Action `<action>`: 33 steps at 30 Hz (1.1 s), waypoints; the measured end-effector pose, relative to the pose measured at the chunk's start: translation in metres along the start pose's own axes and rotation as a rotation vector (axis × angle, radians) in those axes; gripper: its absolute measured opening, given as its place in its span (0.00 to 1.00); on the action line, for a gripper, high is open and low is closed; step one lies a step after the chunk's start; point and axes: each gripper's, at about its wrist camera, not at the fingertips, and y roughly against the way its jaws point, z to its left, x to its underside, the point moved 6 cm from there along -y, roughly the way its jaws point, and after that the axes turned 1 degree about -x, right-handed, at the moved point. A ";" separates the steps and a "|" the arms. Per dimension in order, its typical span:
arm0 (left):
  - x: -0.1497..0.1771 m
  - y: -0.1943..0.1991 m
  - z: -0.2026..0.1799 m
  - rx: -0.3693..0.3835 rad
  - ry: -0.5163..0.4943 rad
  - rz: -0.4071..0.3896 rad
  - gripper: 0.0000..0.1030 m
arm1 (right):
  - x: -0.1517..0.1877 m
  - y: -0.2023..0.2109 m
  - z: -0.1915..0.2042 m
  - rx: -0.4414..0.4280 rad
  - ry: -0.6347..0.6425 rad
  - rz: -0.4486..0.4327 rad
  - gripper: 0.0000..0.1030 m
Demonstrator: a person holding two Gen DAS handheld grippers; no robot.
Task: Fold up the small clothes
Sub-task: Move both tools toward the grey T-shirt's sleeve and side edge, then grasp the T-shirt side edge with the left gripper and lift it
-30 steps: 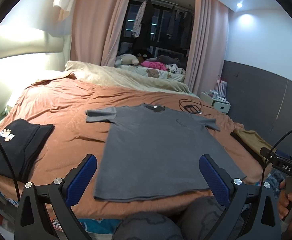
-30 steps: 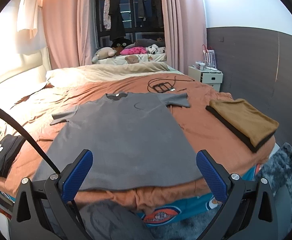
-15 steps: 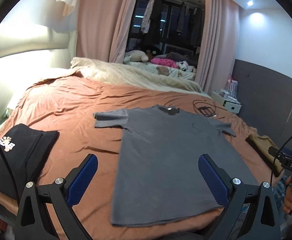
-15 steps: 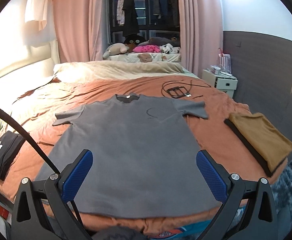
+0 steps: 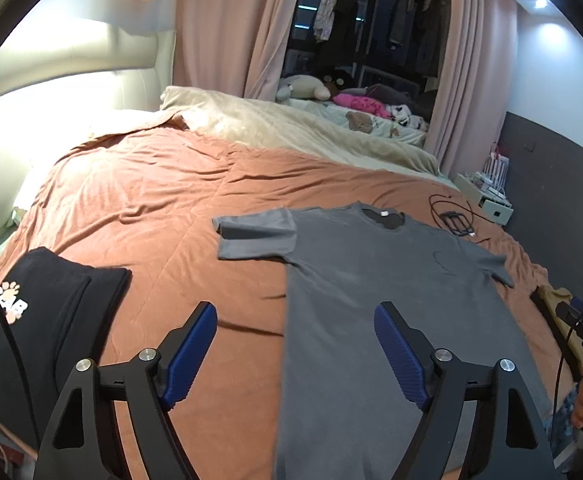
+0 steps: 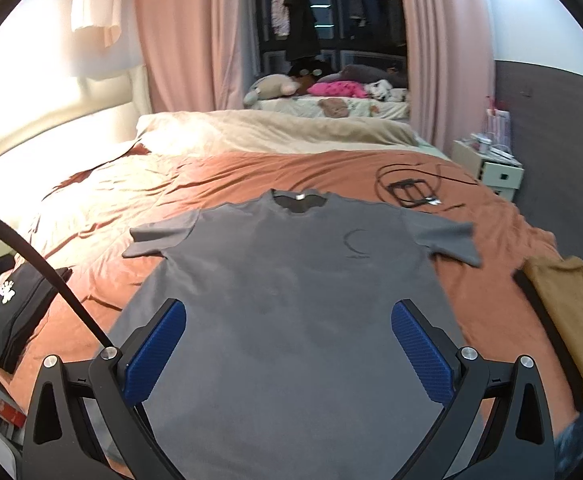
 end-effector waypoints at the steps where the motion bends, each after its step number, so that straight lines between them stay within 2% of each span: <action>1: -0.005 -0.007 0.003 -0.001 0.003 0.007 0.76 | -0.004 -0.007 0.000 -0.013 0.005 0.010 0.94; 5: -0.024 -0.032 0.018 -0.004 0.011 0.028 0.72 | -0.027 -0.049 -0.001 -0.067 0.040 0.063 0.83; 9: -0.040 -0.061 0.031 -0.006 0.019 0.058 0.67 | -0.045 -0.081 0.001 -0.120 0.068 0.099 0.78; 17: -0.060 -0.127 0.059 -0.008 0.067 0.124 0.67 | -0.078 -0.155 0.001 -0.217 0.100 0.189 0.62; 21: -0.067 -0.162 0.077 -0.020 0.073 0.136 0.67 | -0.093 -0.195 -0.002 -0.256 0.086 0.226 0.59; 26: -0.073 -0.207 0.096 -0.026 0.114 0.193 0.67 | -0.105 -0.242 -0.003 -0.302 0.046 0.270 0.54; 33: -0.075 -0.266 0.113 -0.029 0.131 0.244 0.67 | -0.111 -0.304 0.014 -0.312 0.040 0.308 0.53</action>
